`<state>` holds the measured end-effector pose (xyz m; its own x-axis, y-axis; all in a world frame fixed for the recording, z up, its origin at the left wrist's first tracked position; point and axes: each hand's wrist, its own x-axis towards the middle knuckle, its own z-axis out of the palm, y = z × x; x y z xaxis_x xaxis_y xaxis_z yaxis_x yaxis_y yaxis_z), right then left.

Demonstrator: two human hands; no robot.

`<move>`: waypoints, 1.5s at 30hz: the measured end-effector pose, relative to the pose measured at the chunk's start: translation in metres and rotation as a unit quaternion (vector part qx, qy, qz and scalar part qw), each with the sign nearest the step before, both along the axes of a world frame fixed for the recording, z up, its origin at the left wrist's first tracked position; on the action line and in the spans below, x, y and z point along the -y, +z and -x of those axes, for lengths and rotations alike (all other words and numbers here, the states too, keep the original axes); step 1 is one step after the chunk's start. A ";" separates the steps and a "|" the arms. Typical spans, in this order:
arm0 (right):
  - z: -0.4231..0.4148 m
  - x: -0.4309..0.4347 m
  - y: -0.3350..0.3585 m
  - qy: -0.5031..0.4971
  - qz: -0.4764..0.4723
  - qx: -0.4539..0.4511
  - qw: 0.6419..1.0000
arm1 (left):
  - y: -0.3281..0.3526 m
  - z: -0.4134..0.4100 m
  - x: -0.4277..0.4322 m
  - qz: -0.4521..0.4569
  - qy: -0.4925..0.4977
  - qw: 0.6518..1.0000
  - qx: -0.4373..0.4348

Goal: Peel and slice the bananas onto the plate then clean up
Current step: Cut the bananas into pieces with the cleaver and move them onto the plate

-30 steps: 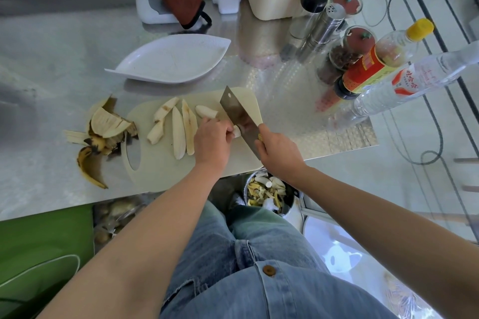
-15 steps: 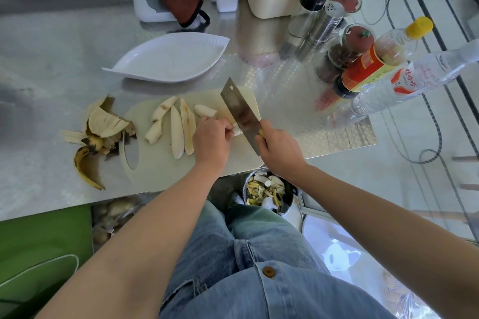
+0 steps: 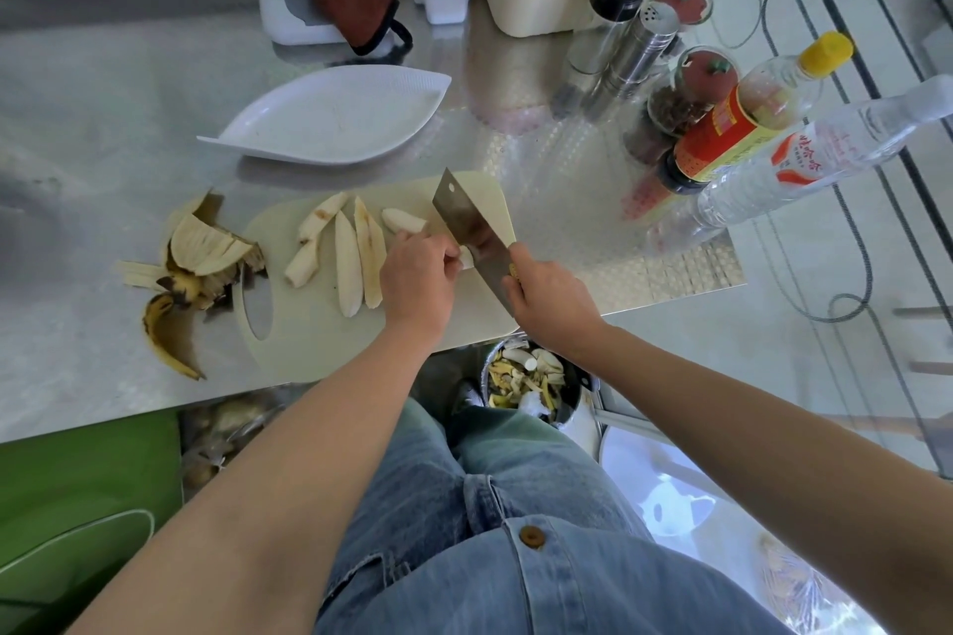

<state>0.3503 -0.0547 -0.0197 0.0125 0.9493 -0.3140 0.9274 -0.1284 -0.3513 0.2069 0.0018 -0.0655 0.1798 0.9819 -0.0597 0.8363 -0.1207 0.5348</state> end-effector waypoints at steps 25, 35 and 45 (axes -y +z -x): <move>0.002 0.003 -0.004 -0.011 -0.020 -0.014 1.000 | 0.004 -0.001 0.000 0.007 0.018 1.000 0.006; 0.001 -0.001 -0.001 -0.011 -0.030 -0.022 0.999 | 0.004 -0.002 -0.001 0.005 0.023 1.000 -0.003; 0.000 -0.001 0.000 -0.015 -0.043 -0.033 0.998 | 0.003 -0.002 -0.001 0.012 0.027 1.000 0.002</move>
<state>0.3504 -0.0535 -0.0199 0.0230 0.9723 -0.2324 0.8981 -0.1222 -0.4226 0.2089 0.0030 -0.0627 0.1269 0.9884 -0.0836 0.8393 -0.0621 0.5402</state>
